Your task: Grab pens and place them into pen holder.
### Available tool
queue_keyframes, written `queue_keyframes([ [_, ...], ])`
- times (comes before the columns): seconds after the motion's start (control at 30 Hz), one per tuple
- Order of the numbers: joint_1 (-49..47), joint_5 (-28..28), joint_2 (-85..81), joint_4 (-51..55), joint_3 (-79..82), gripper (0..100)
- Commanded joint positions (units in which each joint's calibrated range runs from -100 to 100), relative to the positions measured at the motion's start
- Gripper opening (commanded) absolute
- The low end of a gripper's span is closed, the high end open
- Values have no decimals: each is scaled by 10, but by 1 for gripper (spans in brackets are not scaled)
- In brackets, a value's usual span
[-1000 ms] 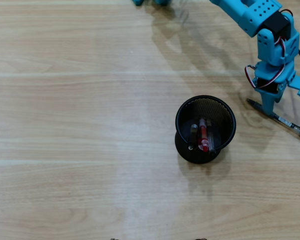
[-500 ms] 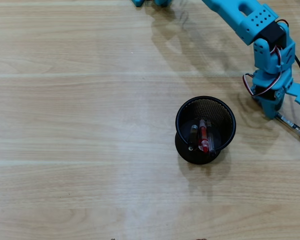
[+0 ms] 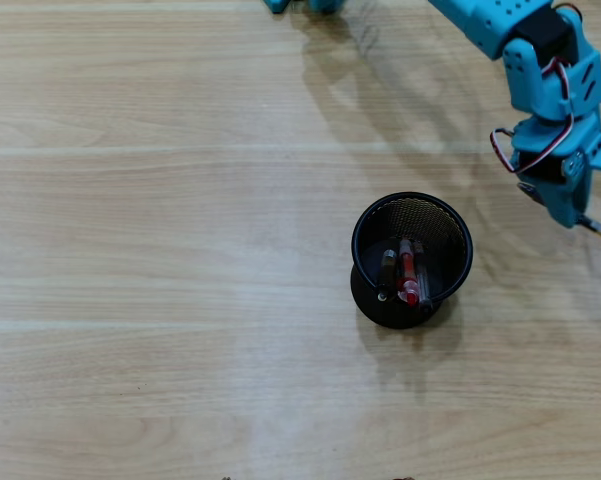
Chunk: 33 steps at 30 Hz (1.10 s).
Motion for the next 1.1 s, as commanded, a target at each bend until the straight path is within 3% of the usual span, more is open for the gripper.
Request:
queue_keyframes([
  [0.0,73,-23,-194,-158,70,2],
  [0.23,174,-140,-441,-433,546,2],
  [0.33,202,-169,-470,-550,665,2],
  [0.5,213,-202,-462,-627,691,2],
  [0.73,211,-210,-414,-752,696,2],
  [1.07,214,-217,-300,-852,736,2],
])
